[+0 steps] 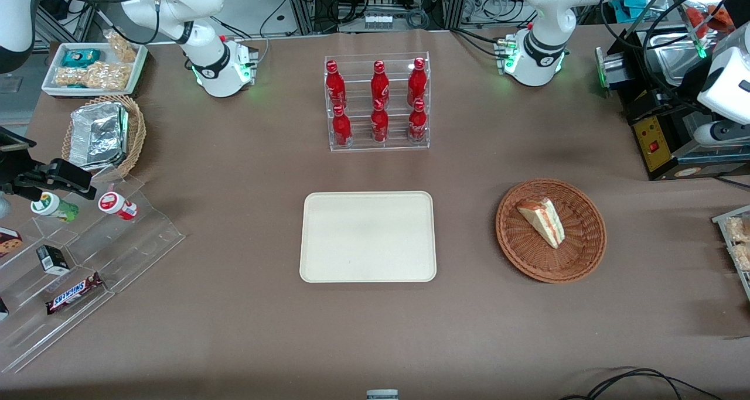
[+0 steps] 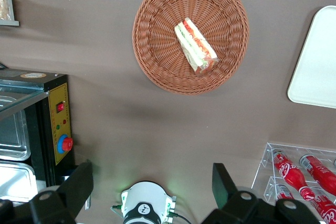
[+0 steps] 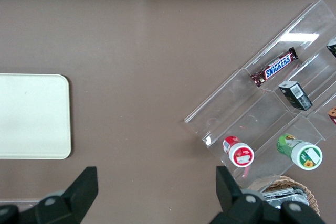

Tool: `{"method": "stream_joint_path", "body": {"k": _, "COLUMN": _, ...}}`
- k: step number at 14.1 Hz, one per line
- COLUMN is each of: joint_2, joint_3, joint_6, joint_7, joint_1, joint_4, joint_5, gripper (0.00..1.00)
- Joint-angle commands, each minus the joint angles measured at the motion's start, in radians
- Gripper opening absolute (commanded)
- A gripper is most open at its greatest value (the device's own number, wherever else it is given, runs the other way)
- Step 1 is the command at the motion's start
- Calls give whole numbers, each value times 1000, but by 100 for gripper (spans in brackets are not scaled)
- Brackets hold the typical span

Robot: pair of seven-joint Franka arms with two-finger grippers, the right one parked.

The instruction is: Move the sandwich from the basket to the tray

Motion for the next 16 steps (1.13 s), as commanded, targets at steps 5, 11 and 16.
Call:
{"method": "stream_joint_path", "body": {"k": 5, "joint_2": 15, "joint_3": 3, "joint_6": -14, "joint_7": 1, "joint_1": 1, "joint_4": 0, "joint_5": 8, "gripper": 100}}
{"method": "stream_joint_path", "body": {"k": 11, "joint_2": 217, "joint_3": 3, "joint_6": -23, "joint_7": -73, "joint_1": 49, "joint_4": -28, "joint_5": -16, "gripper": 100}}
{"method": "stream_joint_path", "body": {"k": 16, "joint_2": 241, "joint_3": 1, "joint_6": 312, "joint_7": -221, "joint_1": 51, "joint_4": -238, "joint_5": -24, "gripper": 100}}
